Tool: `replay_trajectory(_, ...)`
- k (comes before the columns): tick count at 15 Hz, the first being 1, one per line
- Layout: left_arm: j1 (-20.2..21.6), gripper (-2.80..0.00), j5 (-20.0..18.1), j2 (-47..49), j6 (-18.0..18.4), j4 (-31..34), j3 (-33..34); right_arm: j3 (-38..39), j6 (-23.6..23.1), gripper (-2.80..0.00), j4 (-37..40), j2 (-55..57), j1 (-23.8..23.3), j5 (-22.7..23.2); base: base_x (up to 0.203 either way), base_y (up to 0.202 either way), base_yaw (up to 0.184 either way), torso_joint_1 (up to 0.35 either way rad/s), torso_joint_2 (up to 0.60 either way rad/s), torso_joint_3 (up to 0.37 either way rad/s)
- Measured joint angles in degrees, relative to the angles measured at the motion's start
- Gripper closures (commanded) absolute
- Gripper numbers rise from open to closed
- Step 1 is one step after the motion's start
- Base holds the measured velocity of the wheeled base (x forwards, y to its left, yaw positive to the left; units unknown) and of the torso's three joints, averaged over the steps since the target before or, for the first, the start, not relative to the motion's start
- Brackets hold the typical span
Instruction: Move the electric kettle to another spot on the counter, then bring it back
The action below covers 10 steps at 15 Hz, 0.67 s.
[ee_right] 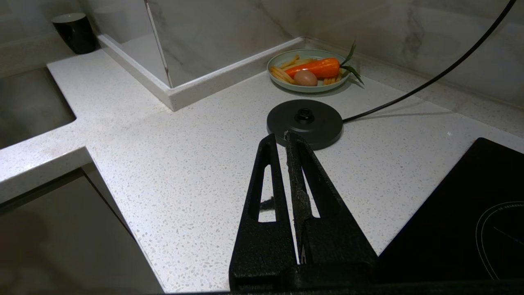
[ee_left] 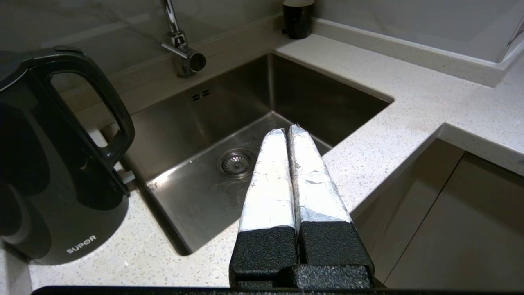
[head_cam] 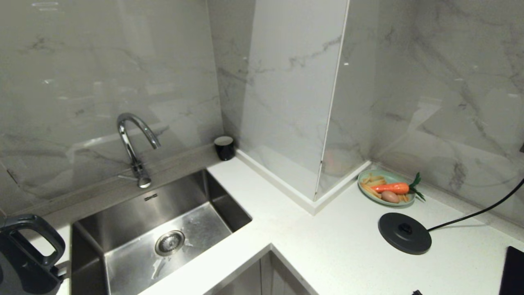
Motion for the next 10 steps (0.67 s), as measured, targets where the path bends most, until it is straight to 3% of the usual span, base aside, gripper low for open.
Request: replay_trajectory(10, 0.0, 0.0, 0.05, 0.0, 0.0, 0.0, -0.02, 0.0, 0.09, 0.0, 0.04, 0.0, 0.0, -0.02, 0.001, 0.001, -0.006, -0.001, 0.0, 0.0)
